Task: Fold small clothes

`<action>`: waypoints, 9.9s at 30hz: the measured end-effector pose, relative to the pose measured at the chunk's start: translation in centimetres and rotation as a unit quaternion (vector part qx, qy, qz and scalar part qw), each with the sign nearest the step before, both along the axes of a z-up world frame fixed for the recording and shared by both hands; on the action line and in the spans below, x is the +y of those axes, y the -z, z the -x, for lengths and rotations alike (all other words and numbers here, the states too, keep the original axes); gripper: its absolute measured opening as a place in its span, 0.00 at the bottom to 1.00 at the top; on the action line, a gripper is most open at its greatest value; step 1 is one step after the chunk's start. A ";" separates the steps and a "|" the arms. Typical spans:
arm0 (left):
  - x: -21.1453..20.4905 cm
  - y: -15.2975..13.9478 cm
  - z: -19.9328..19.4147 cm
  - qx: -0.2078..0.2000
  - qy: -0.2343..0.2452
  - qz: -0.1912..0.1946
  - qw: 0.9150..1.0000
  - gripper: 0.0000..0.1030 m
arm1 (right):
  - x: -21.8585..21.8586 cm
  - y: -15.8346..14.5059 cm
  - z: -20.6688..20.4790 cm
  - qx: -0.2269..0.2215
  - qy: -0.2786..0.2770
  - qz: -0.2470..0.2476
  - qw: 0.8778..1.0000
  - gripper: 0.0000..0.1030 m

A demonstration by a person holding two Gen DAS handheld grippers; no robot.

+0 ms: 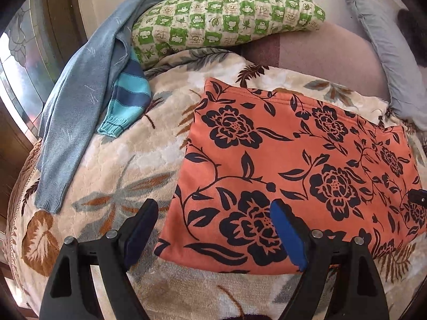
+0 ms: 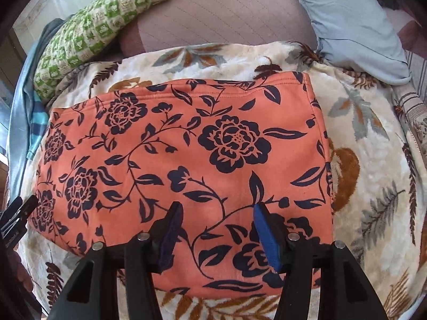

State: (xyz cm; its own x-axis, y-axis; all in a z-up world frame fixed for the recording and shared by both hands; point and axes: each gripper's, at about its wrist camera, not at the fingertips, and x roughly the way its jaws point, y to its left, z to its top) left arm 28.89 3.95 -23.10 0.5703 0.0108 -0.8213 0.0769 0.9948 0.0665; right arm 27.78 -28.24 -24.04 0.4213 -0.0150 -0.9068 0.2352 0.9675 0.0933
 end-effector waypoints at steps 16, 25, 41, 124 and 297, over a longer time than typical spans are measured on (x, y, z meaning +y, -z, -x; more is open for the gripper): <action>-2.3 2.4 -0.5 0.055 -0.005 -0.013 0.998 0.87 | -0.1 4.7 3.4 0.035 0.012 -0.014 0.999 0.63; -3.8 1.5 -0.5 0.035 -0.002 0.025 0.999 0.87 | -1.3 3.8 5.8 -0.014 -0.002 -0.048 0.999 0.63; -4.8 3.5 -0.9 0.034 -0.016 -0.021 0.999 0.92 | -3.8 3.0 8.0 -0.099 0.053 -0.100 0.989 0.64; -5.0 0.9 -0.7 -0.017 0.009 -0.027 0.999 0.94 | -3.8 1.6 6.4 -0.153 -0.012 -0.120 0.981 0.62; 14.9 0.0 9.7 -0.018 -0.207 0.359 0.910 0.59 | -13.4 -2.6 15.4 -0.128 0.105 -0.189 0.968 0.18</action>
